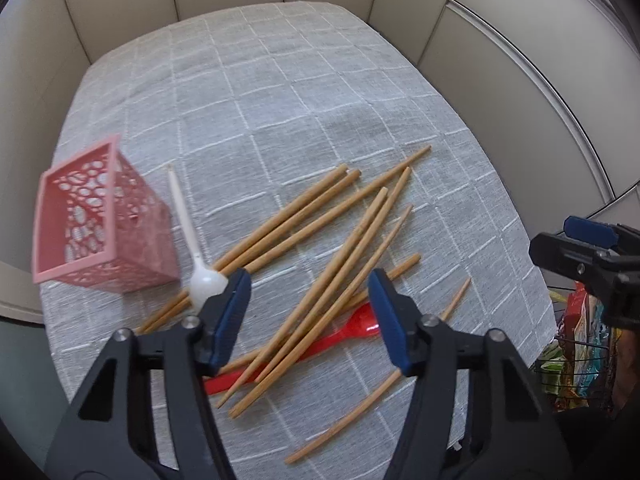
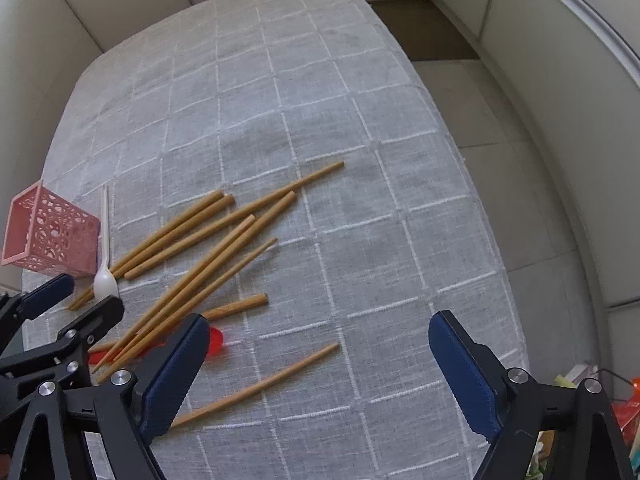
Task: Organize utensils
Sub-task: 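Lower both tools toward the scattered wooden chopsticks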
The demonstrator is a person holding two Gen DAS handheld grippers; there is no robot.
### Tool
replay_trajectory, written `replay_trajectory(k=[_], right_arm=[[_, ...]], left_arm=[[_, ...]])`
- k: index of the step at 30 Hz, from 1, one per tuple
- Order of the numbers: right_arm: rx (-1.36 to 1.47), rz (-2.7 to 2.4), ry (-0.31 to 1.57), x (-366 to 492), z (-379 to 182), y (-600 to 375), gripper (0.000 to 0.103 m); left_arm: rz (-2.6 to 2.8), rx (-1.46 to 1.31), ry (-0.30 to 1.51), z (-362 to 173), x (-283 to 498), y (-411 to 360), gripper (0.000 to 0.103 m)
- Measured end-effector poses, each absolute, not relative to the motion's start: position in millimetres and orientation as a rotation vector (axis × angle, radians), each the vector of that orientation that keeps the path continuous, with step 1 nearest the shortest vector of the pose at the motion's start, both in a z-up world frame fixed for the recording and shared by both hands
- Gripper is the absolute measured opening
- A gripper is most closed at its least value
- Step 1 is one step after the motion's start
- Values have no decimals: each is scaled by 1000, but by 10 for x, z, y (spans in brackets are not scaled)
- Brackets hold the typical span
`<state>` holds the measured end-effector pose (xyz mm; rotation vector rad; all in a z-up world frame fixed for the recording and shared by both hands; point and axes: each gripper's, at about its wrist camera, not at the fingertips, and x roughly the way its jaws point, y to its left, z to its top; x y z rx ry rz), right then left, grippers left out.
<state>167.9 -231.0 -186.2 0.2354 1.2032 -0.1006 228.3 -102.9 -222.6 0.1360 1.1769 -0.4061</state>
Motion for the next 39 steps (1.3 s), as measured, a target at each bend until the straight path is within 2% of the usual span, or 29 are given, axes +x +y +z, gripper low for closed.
replay_trajectory(k=[1,4,8,10,13,25,26,28,31,33,35,36,39], right_arm=[[243,-106,1211,1680,-1897,-2350,91],[267,-125,1227,1683,-1983,-2468,90],[315,-134,1240,1685,-2065,-2607,90],[326,-135,1250,1689,-2099,-2652,90],[336,-143,1255,1698,-2124,-2708,90],[372,-158,1245,1680,-2129,-2830,90],[374,-158,1244,1684,-2126,-2826,90],[374,-158,1242,1692,-2123,-2820,90],[373,-158,1245,1711,-2128,-2798,90],[377,-154,1246,1727,-2138,-2777,90],[393,-145,1248,1761,-2152,-2751,90],[406,-139,1247,1779,-2162,-2740,90],[462,-109,1243,1857,-2193,-2713,86]], left_arm=[[-426,128,1188,-2281,2330,-1081,44],[-460,109,1212,-2405,2426,-1261,32],[-464,102,1214,-2491,2517,-1430,26],[-451,92,1226,-2552,2580,-1467,18],[-441,58,1242,-2609,2651,-1489,14],[-403,79,1249,-2721,2772,-1613,13],[-405,74,1250,-2741,2795,-1624,14],[-397,69,1251,-2770,2809,-1613,22],[-395,88,1231,-2794,2828,-1666,22],[-393,97,1224,-2789,2834,-1687,18],[-392,98,1212,-2750,2838,-1678,9],[-392,95,1198,-2696,2826,-1658,0],[-378,80,1166,-2538,2802,-1534,0]])
